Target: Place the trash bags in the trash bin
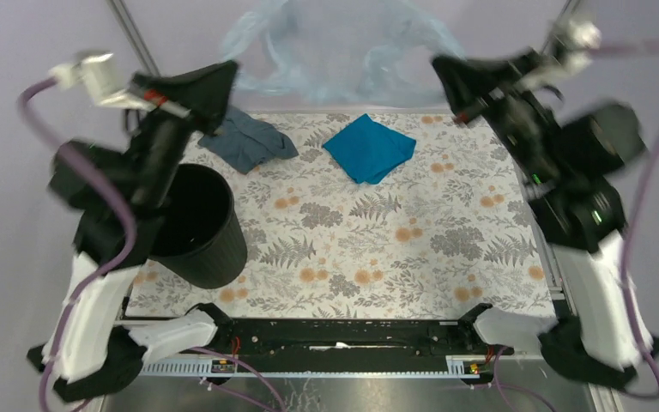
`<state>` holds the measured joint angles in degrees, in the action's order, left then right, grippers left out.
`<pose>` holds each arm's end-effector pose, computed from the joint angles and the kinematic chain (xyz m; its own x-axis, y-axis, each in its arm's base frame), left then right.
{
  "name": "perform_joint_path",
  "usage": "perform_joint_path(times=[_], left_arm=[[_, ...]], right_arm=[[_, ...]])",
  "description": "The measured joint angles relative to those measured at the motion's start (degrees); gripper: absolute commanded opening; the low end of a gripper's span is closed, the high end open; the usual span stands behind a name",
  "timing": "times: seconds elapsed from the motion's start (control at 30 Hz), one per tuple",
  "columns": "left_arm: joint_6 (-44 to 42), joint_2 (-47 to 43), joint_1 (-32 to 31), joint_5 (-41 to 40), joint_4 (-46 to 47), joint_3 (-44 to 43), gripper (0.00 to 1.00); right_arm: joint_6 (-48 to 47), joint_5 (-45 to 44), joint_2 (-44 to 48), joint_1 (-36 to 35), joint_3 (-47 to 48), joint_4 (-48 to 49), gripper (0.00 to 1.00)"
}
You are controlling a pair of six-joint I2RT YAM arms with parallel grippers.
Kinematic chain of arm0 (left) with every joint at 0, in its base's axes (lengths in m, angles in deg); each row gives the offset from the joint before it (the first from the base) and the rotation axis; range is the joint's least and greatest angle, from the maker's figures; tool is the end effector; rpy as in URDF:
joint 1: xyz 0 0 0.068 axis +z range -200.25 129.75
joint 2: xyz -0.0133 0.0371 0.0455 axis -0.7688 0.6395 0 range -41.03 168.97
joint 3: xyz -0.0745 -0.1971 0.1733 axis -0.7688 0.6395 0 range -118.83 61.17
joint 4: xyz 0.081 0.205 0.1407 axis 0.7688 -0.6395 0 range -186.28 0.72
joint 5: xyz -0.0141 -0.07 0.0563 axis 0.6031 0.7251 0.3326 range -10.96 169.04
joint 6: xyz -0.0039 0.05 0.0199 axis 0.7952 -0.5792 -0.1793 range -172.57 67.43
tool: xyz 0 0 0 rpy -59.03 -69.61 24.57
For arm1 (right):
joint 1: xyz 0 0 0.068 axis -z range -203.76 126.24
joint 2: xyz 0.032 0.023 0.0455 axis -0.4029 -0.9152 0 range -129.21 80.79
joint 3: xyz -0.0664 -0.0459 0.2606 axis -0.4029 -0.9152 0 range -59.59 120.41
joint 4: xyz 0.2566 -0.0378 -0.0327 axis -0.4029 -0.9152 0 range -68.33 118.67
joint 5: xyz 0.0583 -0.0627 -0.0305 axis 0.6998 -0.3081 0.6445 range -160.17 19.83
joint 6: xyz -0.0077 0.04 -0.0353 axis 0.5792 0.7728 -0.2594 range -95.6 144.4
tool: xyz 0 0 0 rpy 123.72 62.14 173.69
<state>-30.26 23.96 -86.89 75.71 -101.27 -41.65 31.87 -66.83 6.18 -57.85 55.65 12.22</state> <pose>0.1326 -0.0960 0.5982 0.1134 -0.5565 -0.8230 0.6452 0.6712 -0.3650 0.1617 0.1121 0.6179 0.2579 0.3312 -0.9076 -0.6424 0.7604 0.0950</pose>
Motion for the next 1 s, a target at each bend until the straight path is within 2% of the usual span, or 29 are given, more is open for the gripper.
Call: perform_joint_path(times=[0.07,0.17,0.23,0.3,0.4,0.47,0.5,0.57,0.6,0.63,0.7,0.73,0.77,0.83,0.9,1.0], left_arm=[[0.15,-6.56,0.00,-3.34,3.43,6.12,0.00],[0.48,-9.29,0.63,-8.20,5.20,16.57,0.00],[1.29,-6.73,0.83,-9.18,4.09,26.77,0.00],[2.03,-1.88,1.03,-8.57,1.79,37.31,0.00],[2.36,7.10,1.05,-7.04,-9.53,48.24,0.00],[1.60,7.69,1.05,-6.36,-17.31,47.52,0.00],[0.85,7.67,1.05,-5.99,-21.00,42.97,0.00],[-0.55,8.94,1.09,-4.55,-23.56,29.18,0.00],[-1.22,10.08,1.09,-3.04,-22.38,18.80,0.00],[-1.64,10.99,1.05,-1.64,-20.00,9.20,0.00],[-2.12,10.25,0.46,0.85,-12.87,-2.47,0.00],[-2.21,8.55,0.17,1.46,-9.77,-4.44,0.00],[-2.23,5.44,-0.17,1.90,-6.19,-4.22,0.00],[-2.16,-1.79,-0.68,1.42,-1.36,1.86,0.00],[-1.64,-8.17,-0.63,-1.46,2.82,10.32,0.00],[-0.57,-8.57,-0.48,-5.27,3.32,23.19,0.00]], right_arm=[[-0.24,0.20,10.78,0.00,-11.65,5.33,0.00],[0.00,-1.53,18.93,-0.04,-28.50,12.17,0.00],[1.22,-2.69,17.86,-0.04,-41.09,14.56,0.00],[3.10,-2.80,12.98,-0.02,-52.26,14.40,0.00],[5.09,-2.82,3.65,-0.02,-64.72,5.95,0.00],[4.74,-3.54,2.51,-0.02,-64.28,-5.03,0.00],[4.20,-4.00,2.56,-0.02,-60.63,-8.55,0.00],[2.64,-4.61,0.87,0.00,-44.78,-12.48,0.00],[1.97,-4.52,-0.31,0.00,-36.17,-12.31,0.00],[1.29,-4.00,-1.95,0.00,-23.47,-11.74,0.00],[0.74,-3.04,-3.06,0.00,-9.92,-8.92,0.00],[0.50,-2.34,-1.86,0.00,-5.42,-5.66,0.00],[0.39,-2.03,0.66,0.00,-4.59,-2.62,0.00],[0.26,-1.70,7.63,0.02,-9.68,1.55,0.00],[0.31,-2.34,16.20,-0.02,-20.85,6.69,0.00],[1.16,-3.72,20.83,-0.02,-38.03,10.88,0.00]])
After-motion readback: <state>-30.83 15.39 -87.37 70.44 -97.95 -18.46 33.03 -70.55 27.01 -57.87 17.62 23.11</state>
